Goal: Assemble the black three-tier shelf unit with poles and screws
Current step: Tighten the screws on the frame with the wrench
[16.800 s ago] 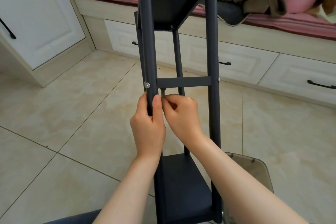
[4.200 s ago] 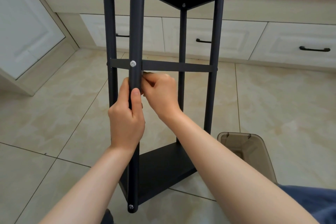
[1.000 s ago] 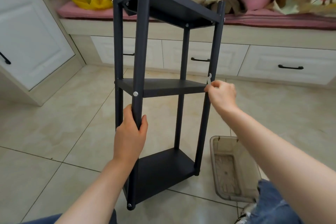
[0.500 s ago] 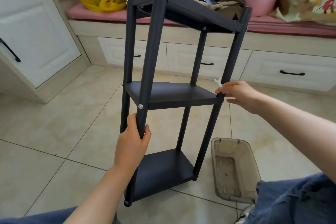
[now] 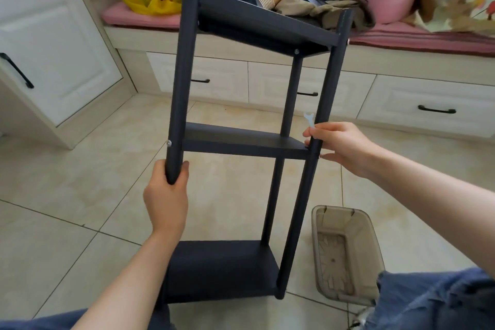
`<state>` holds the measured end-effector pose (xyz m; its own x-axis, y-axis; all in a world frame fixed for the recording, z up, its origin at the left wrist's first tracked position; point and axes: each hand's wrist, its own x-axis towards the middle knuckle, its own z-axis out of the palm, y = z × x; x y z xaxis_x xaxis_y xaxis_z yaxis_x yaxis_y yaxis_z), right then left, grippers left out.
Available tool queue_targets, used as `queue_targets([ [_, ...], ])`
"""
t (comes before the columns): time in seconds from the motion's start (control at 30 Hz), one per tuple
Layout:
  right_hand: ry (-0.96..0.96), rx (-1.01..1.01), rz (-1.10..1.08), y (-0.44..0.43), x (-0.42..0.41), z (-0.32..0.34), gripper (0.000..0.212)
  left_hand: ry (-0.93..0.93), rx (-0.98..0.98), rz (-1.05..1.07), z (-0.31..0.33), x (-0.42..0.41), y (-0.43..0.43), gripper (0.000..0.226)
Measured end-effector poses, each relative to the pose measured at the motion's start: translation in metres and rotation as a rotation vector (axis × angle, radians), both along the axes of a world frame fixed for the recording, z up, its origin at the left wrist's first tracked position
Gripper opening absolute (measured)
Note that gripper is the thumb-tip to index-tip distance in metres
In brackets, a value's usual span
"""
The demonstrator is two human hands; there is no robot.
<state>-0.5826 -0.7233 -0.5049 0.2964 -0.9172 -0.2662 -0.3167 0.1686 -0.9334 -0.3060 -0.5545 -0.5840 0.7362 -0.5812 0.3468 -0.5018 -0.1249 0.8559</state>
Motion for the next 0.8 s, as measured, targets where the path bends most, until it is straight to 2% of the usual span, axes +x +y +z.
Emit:
queue_targets([
  [0.3, -0.192, -0.157, 0.137, 0.023, 0.013, 0.031, 0.02, 0.18, 0.017, 0.033, -0.006, 0.016, -0.001, 0.028],
  [0.5, -0.4, -0.085, 0.228, 0.027, 0.019, 0.048, 0.015, 0.268, 0.063, -0.024, -0.013, 0.02, -0.005, 0.025],
  [0.8, -0.447, -0.071, 0.239, 0.04, 0.04, 0.062, 0.02, 0.359, 0.19, -0.085, -0.018, 0.027, -0.015, 0.017],
])
